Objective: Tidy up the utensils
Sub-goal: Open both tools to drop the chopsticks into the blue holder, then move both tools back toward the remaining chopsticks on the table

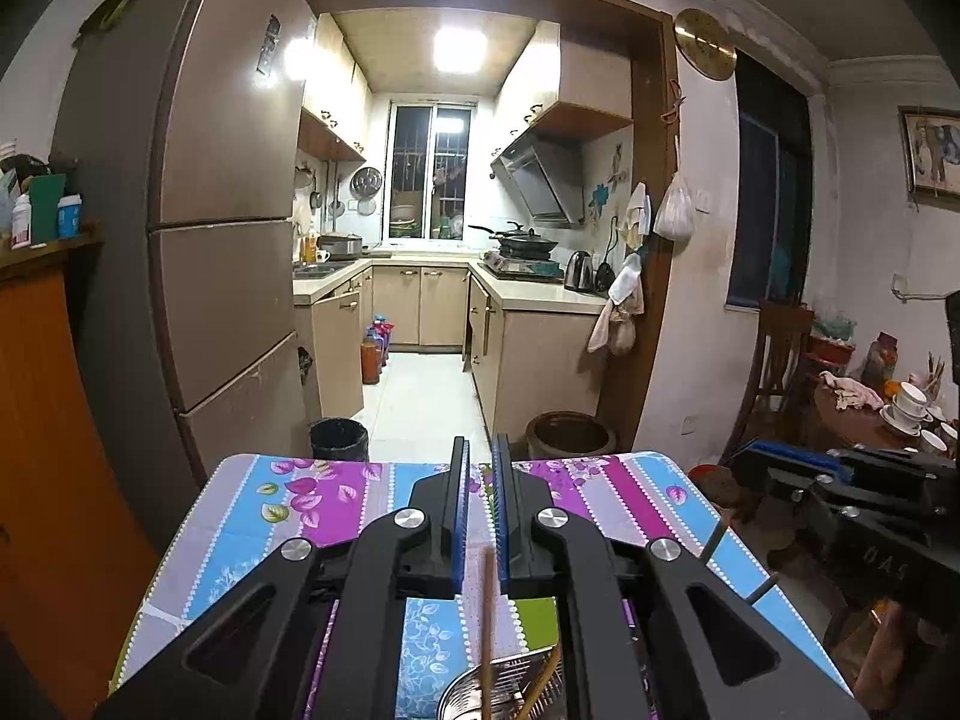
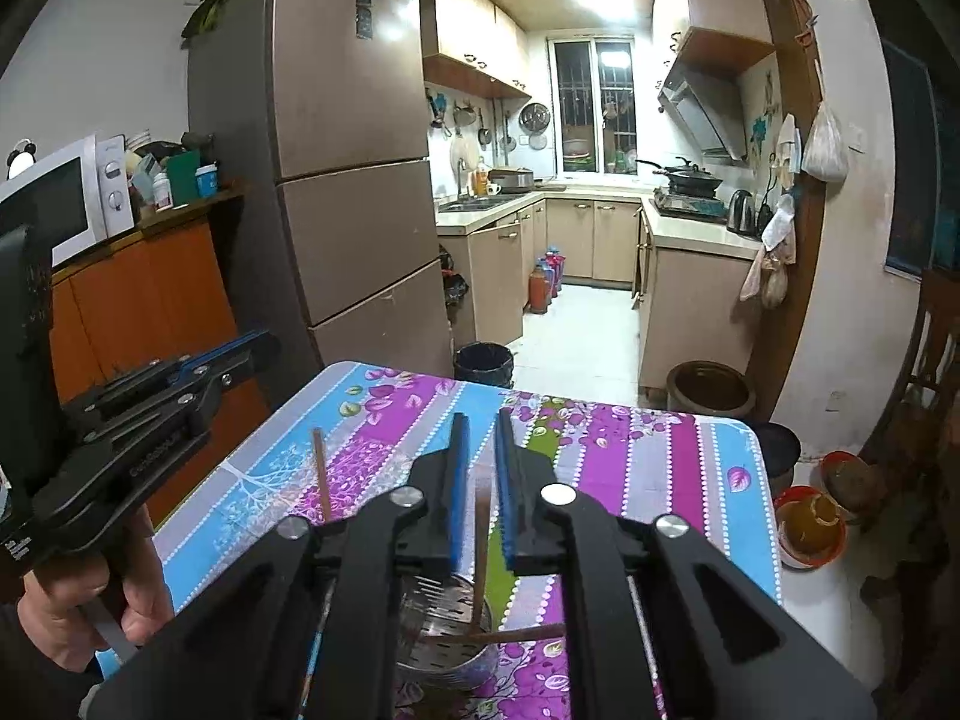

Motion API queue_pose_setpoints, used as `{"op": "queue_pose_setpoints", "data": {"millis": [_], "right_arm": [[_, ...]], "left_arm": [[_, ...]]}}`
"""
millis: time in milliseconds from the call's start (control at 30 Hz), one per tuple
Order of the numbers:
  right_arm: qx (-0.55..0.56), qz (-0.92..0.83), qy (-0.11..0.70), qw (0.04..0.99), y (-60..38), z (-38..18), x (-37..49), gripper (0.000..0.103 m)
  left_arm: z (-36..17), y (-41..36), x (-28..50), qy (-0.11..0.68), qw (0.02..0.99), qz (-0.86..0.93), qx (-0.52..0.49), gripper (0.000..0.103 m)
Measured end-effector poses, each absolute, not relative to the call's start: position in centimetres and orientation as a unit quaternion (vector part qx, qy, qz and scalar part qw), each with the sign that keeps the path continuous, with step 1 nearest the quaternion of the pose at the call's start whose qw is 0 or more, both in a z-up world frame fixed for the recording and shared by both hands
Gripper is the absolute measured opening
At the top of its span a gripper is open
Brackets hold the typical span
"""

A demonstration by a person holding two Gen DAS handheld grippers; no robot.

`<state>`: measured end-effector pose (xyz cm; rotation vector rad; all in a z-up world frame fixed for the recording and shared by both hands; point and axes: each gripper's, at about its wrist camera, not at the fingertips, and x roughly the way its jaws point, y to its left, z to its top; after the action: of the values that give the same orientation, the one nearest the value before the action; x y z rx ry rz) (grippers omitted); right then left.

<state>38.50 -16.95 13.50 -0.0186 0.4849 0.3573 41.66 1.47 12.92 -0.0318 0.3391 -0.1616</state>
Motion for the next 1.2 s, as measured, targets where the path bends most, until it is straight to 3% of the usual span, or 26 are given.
{"op": "queue_pose_setpoints", "data": {"millis": [33, 100, 267, 400, 667, 833, 967, 1200], "right_arm": [[-0.008, 0.175, 0.237, 0.956, -17.1, 13.6, 38.4, 0.036], [-0.003, 0.172, 0.227, 0.959, -17.6, 13.9, 38.0, 0.047], [-0.010, 0.161, 0.204, 0.966, -18.5, 15.1, 36.5, 0.050], [-0.025, 0.150, 0.167, 0.974, -19.2, 16.8, 33.6, 0.059], [-0.023, 0.144, 0.069, 0.987, -22.0, 19.3, 23.5, 0.077], [-0.025, 0.159, 0.036, 0.986, -23.0, 18.2, 16.7, 0.080], [-0.017, 0.180, 0.038, 0.983, -22.7, 14.5, 11.9, 0.080], [-0.002, 0.203, 0.080, 0.976, -21.4, 6.9, 6.8, 0.080]], "left_arm": [[12.9, 1.6, 41.7, 0.169, 0.982, -0.078, -0.017, 0.020], [13.0, 1.4, 41.5, 0.168, 0.983, -0.073, -0.019, 0.025], [13.2, 1.6, 40.3, 0.166, 0.984, -0.064, -0.013, 0.033], [14.0, 2.2, 37.9, 0.151, 0.987, -0.062, -0.013, 0.039], [16.3, 4.9, 26.3, 0.071, 0.997, -0.040, 0.001, 0.069], [15.0, 6.0, 17.3, 0.040, 0.998, -0.044, 0.007, 0.078], [11.8, 6.2, 11.4, 0.042, 0.997, -0.053, 0.025, 0.079], [2.4, 7.2, 6.6, 0.118, 0.991, -0.061, 0.016, 0.079]]}}
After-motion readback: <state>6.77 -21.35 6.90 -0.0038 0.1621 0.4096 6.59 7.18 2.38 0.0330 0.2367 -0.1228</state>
